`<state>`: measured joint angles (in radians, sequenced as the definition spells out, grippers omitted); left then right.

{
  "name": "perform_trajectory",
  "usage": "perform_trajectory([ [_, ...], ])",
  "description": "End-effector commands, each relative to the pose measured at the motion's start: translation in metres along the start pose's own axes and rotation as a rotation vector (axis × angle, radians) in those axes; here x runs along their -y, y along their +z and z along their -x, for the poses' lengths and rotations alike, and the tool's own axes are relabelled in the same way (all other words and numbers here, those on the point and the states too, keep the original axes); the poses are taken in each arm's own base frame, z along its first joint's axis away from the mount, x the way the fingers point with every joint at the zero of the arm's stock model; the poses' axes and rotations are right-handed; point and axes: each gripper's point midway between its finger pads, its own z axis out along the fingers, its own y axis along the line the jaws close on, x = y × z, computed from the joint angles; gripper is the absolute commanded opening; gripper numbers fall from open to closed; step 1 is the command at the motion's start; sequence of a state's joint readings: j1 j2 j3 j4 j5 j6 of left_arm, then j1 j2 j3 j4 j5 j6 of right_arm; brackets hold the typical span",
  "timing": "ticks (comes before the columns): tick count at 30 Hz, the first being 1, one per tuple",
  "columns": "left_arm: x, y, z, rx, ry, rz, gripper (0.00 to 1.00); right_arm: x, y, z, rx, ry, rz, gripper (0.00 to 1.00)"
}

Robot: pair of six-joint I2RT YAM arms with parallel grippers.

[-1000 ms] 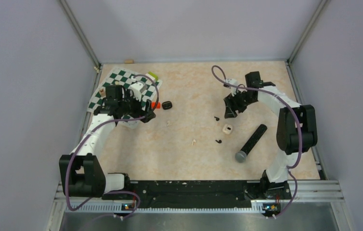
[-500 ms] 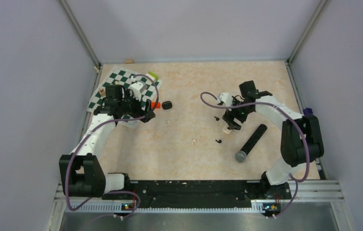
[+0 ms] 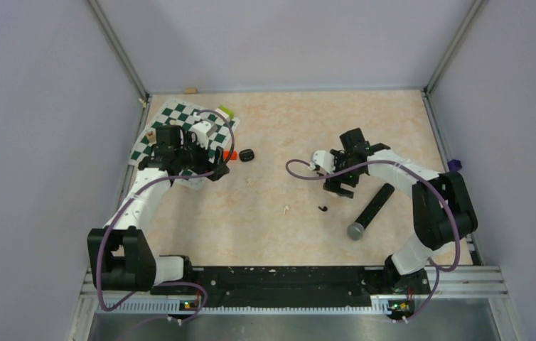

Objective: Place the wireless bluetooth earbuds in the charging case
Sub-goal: Pick up the charging case at the center of the board.

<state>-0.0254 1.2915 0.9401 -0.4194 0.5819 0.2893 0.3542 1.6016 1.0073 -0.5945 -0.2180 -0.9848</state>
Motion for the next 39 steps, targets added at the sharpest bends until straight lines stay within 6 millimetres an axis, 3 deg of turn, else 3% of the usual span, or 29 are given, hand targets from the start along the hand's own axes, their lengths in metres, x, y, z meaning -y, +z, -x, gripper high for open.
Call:
perform_trajectory([
  [1,-0.002,-0.003,0.016,0.041,0.025,0.012,0.99,0.008,0.004,0.002,-0.014,-0.037,-0.043,0.87],
  [10,-0.003,-0.001,0.014,0.033,0.019,0.012,0.99,0.015,0.006,0.031,0.101,0.039,-0.052,0.88],
  [17,-0.003,-0.001,0.014,0.034,0.022,0.013,0.99,0.017,0.012,0.046,0.156,0.121,-0.027,0.78],
  [23,-0.003,-0.002,0.015,0.037,0.022,0.015,0.99,0.013,0.020,0.040,0.117,0.148,0.010,0.66],
  [31,-0.002,-0.003,0.015,0.039,0.022,0.013,0.99,0.004,0.019,0.031,0.057,0.185,0.092,0.64],
  [37,-0.001,-0.003,0.016,0.043,0.024,0.006,0.99,0.001,0.023,0.018,0.007,0.200,0.111,0.53],
  [39,-0.001,-0.004,0.017,0.045,0.025,0.006,0.99,-0.001,0.025,0.014,-0.012,0.205,0.122,0.54],
])
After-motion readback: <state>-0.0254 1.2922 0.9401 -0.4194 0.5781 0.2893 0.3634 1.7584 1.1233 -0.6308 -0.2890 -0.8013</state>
